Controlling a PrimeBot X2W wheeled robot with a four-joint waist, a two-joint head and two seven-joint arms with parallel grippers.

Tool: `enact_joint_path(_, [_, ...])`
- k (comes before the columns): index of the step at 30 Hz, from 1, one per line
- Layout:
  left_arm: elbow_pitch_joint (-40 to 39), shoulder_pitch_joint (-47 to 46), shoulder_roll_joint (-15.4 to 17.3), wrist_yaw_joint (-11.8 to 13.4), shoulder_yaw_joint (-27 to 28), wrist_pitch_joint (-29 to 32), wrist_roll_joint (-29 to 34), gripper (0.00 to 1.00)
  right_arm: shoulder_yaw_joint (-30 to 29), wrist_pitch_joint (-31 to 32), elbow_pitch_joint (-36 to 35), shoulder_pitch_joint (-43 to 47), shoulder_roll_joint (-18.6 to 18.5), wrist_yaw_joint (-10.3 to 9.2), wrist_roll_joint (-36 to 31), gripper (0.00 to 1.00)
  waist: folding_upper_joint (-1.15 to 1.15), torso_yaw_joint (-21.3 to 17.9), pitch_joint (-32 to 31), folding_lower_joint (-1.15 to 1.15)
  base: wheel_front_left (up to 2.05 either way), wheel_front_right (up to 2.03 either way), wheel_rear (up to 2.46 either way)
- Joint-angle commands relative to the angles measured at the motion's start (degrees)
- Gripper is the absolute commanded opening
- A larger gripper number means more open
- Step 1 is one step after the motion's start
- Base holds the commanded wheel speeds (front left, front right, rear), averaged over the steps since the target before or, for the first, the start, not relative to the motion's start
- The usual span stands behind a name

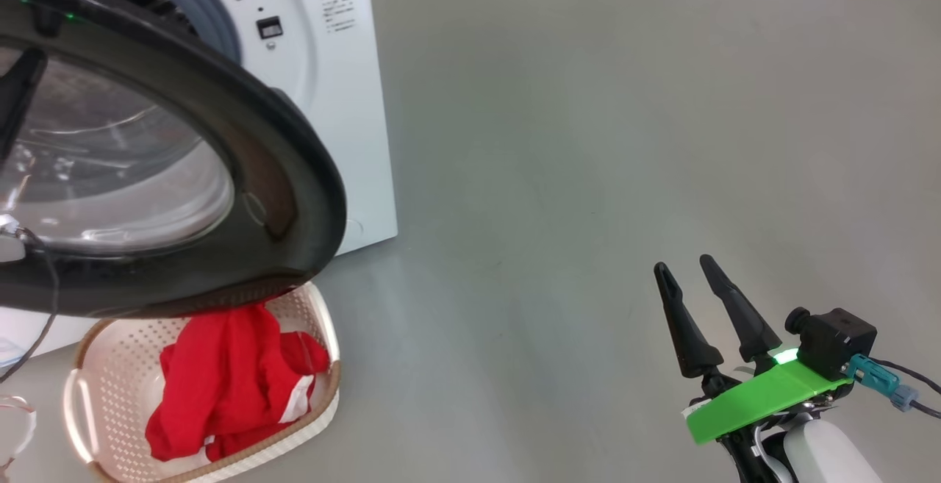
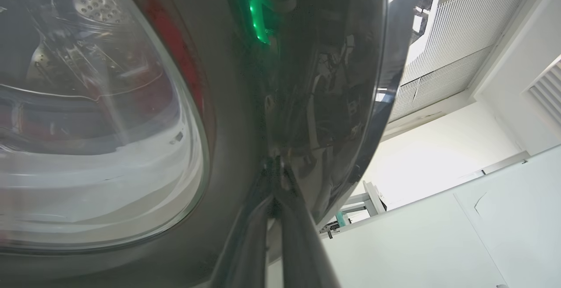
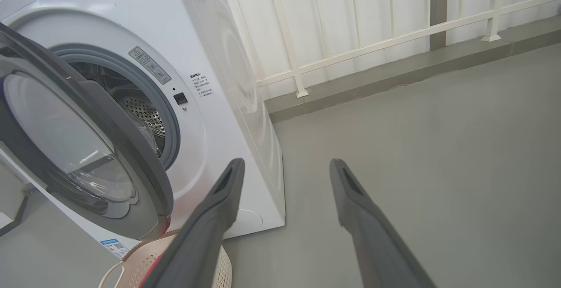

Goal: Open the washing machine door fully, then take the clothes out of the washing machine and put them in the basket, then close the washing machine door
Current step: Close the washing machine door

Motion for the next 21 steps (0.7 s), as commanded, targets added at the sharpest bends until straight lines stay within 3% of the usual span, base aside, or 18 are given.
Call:
enact_joint_path(1, [-1.88, -1.77, 2.25, -0.86, 1.19, 0.47, 0.14, 0.0, 1.05, -0.27, -1.43, -0.18, -0.2, 0.09, -0.7, 1.0, 0.0, 0.88, -0.03, 0.0, 0.0, 0.0, 0.0])
enact_joint_path(9, [-4.01, -0.47, 2.31, -1.85, -0.29, 0.74, 1.48, 0.0, 1.07, -0.27, -1.44, -0.28, -0.43, 0.09, -0.7, 1.0, 0.0, 2.61, -0.2, 0.0, 0.0, 0.0, 0.0])
enact_joint_path(10, [-4.33, -0.13, 2.43, -2.13, -0.62, 0.86, 1.78, 0.25, 1.06, -0.27, -1.43, -0.27, -0.46, 0.09, -0.71, 1.0, 0.0, 2.85, -0.26, 0.0, 0.0, 0.0, 0.0])
enact_joint_path(12, [-4.83, 0.57, 2.41, -2.39, -0.89, 1.0, 1.96, 0.48, 1.09, -0.27, -1.36, -0.28, -0.53, 0.09, -0.68, 1.0, 0.0, 3.27, -0.4, 0.0, 0.0, 0.0, 0.0])
enact_joint_path(13, [-5.13, 0.99, 2.56, -2.66, -1.13, 1.0, 2.32, 0.8, 1.07, -0.27, -1.33, -0.27, -0.57, 0.09, -0.66, 1.0, 0.0, 3.49, -0.49, 0.0, 0.0, 0.0, 0.0])
enact_joint_path(14, [-5.44, 1.4, 2.61, -2.88, -1.23, 0.9, 2.57, 1.0, 1.05, -0.27, -1.31, -0.25, -0.61, 0.09, -0.66, 1.0, 0.0, 3.7, -0.54, 0.0, 0.0, 0.0, 0.0])
enact_joint_path(21, [-8.14, 4.49, 3.79, -5.78, -2.41, -2.58, 7.63, 1.0, 0.8, -0.27, -1.55, -0.24, -0.92, 0.09, -0.72, 1.0, 0.0, 5.61, -0.52, 0.0, 0.0, 0.0, 0.0])
